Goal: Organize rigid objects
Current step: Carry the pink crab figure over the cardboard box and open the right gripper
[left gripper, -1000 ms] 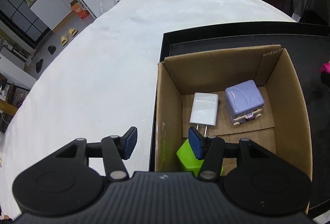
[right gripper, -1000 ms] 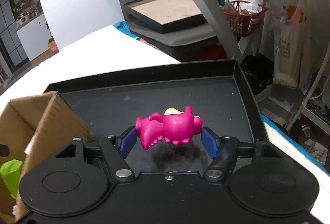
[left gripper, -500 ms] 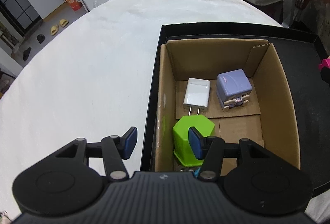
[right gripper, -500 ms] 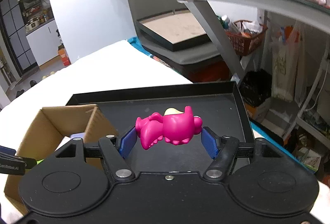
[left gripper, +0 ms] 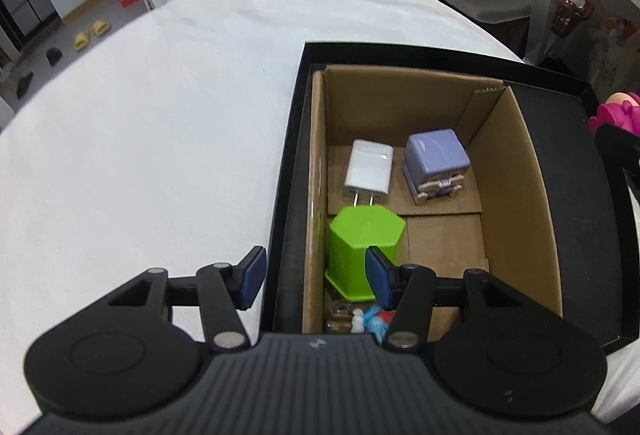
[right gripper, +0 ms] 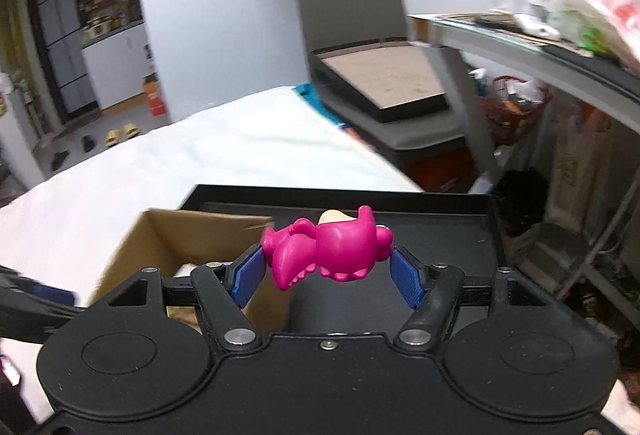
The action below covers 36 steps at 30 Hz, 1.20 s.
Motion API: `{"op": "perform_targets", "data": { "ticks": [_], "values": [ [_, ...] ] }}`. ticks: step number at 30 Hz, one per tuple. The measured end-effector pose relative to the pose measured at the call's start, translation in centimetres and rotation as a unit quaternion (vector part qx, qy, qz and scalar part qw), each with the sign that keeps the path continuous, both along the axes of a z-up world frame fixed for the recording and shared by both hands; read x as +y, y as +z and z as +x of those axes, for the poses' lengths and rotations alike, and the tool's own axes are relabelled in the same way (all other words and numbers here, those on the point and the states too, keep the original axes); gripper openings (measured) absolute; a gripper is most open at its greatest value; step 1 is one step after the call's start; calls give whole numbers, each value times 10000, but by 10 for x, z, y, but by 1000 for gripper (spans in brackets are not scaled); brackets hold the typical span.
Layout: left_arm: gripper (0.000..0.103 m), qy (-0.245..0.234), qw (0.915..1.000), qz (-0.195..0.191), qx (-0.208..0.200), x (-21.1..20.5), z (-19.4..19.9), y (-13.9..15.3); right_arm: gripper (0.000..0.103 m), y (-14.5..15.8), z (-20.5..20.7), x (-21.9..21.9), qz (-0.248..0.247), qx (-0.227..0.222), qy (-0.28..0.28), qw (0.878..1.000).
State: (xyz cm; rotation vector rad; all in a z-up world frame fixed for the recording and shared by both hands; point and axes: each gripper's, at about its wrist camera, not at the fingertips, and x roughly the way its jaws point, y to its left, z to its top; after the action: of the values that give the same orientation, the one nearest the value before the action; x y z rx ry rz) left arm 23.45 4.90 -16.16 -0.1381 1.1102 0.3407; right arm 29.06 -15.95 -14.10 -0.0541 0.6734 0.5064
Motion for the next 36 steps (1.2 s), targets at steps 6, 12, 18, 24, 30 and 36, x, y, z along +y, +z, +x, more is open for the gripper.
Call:
{"op": "perform_targets", "data": {
  "ticks": [6,12,18,24,30,36],
  "values": [
    [53,-81,9999,-115,94,5,-4,-9,66,0,-10,18,-7,226,243,9994],
    [48,-312,9991,-244,113,0,-6,-15,67,-5,-13,30,-33,464,274,9985],
    [30,-242,9987,-443,96,5,-6,-20,67,-8,-17,36,-84,632,251,9976],
    [16,-110,9989,-463,4,13,-10,-21,67,1,-17,33,-217,599,213,9977],
    [11,-76,9979,-641,-41,24,-11,-26,67,3,-14,47,-275,642,296,9971],
    [11,-110,9967,-797,-119,32,-15,-27,67,-5,-17,76,-423,753,585,9945]
  ]
}}
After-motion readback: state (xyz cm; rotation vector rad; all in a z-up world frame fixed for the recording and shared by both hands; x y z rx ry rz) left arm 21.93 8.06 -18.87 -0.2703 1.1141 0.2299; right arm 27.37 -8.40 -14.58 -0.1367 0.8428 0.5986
